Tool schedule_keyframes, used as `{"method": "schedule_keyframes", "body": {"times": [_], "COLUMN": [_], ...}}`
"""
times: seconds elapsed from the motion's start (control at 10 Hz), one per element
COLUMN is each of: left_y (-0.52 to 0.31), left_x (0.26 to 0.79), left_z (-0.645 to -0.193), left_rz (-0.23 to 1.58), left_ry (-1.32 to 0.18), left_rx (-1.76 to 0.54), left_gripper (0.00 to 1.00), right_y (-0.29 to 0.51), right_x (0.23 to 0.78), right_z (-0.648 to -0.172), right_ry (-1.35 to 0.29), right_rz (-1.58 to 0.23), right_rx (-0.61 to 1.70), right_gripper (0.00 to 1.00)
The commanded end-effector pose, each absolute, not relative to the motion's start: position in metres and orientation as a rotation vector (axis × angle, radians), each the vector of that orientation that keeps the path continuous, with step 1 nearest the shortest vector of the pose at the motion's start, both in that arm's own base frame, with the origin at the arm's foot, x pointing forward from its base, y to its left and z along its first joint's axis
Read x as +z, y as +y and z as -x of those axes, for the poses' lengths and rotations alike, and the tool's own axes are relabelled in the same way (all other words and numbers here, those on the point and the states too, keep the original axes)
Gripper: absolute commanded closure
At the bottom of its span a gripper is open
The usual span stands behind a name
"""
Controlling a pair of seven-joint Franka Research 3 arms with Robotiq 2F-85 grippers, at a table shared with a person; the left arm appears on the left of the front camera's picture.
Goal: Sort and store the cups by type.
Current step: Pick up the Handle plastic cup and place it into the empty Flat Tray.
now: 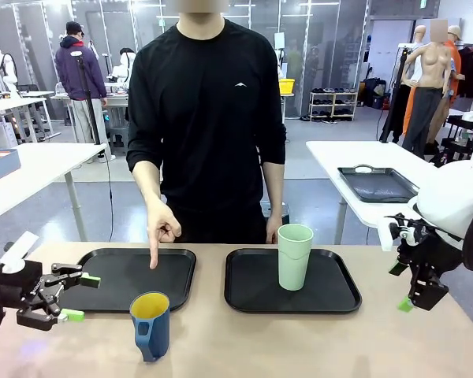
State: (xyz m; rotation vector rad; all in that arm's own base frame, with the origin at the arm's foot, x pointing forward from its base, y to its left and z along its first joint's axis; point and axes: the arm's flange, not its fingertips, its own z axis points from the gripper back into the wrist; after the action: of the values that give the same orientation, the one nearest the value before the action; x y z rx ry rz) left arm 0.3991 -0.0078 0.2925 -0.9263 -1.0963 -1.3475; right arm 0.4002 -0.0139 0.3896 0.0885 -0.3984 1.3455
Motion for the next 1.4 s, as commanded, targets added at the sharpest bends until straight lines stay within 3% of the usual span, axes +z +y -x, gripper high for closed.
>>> {"method": "schedule_keyframes", "body": {"times": [0.0,0.1,0.6,1.3], "left_y": [-0.006,-0.008,-0.008,-0.056], "left_x": [0.274,0.293,0.294,0.27], "left_z": [-0.405,-0.399,-0.401,-0.432], "left_rz": [0.9,0.926,0.924,0.944], "left_ry": [-1.173,-1.096,-1.095,-0.95], "left_rx": [-1.345,-1.347,-1.341,-1.378], "left_gripper": [0.0,0.0,0.0,0.0], "right_y": [-0.013,-0.013,-0.013,-0.013], "right_x": [0.388,0.388,0.388,0.388], "right_z": [-0.401,-0.401,-0.401,-0.401], "right_ry": [-0.392,-0.392,-0.392,-0.392], "right_rz": [-0.076,-0.076,-0.076,-0.076], "right_rx": [1.335,1.335,1.335,1.335], "right_gripper": [0.0,0.0,0.0,0.0]}}
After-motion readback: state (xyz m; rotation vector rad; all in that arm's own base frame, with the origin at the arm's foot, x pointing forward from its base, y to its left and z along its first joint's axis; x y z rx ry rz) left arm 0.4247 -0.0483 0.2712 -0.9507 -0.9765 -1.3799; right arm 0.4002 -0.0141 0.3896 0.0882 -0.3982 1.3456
